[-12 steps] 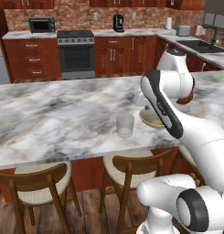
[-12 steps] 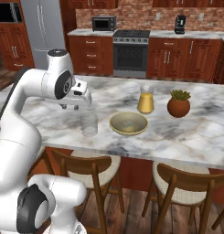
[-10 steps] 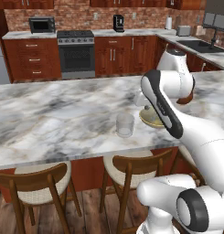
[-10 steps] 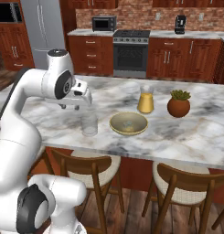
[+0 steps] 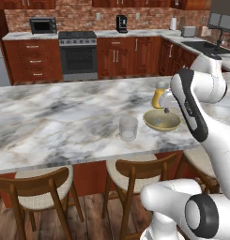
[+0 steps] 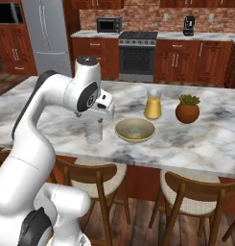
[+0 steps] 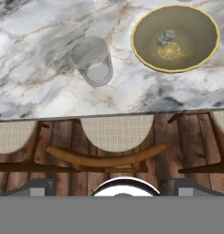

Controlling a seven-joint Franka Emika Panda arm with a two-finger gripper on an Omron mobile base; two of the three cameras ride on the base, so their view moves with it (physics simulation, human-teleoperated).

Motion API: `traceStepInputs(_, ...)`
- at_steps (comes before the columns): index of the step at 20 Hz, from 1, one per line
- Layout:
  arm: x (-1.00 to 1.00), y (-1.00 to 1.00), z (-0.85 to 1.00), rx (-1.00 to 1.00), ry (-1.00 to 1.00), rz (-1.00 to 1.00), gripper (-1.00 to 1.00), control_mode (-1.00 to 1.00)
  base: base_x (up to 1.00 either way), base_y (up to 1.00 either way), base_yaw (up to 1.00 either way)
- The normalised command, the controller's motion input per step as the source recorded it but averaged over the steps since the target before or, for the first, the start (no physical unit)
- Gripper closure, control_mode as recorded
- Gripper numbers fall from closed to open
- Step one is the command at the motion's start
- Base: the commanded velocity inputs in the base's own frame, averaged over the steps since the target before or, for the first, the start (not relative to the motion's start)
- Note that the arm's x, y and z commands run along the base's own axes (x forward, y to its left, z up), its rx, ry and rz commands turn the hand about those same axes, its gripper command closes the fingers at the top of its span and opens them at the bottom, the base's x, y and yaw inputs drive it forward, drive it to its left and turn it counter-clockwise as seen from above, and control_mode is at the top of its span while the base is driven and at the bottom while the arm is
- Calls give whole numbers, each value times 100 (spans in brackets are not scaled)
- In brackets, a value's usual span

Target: There are two ice cubes in the ice bowl. Place both ice cubes in the glass cup.

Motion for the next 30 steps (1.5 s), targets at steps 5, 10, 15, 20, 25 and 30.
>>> traceStepInputs(5, -2, -49, 0, 12, 0, -11, -100, -100, 0, 0, 0)
traceStepInputs(10, 0, -42, 0, 11, 0, -5, -100, -100, 0, 0, 0)
traceStepInputs(15, 6, -43, 0, 10, 3, 0, -100, -100, 0, 0, 0)
traceStepInputs(20, 26, -32, 0, 4, 5, -1, -100, -100, 0, 0, 0)
traceStepInputs(25, 28, -24, 0, 3, 7, -2, -100, -100, 0, 0, 0)
traceStepInputs(30, 35, -22, 0, 10, 8, -5, -100, -100, 0, 0, 0)
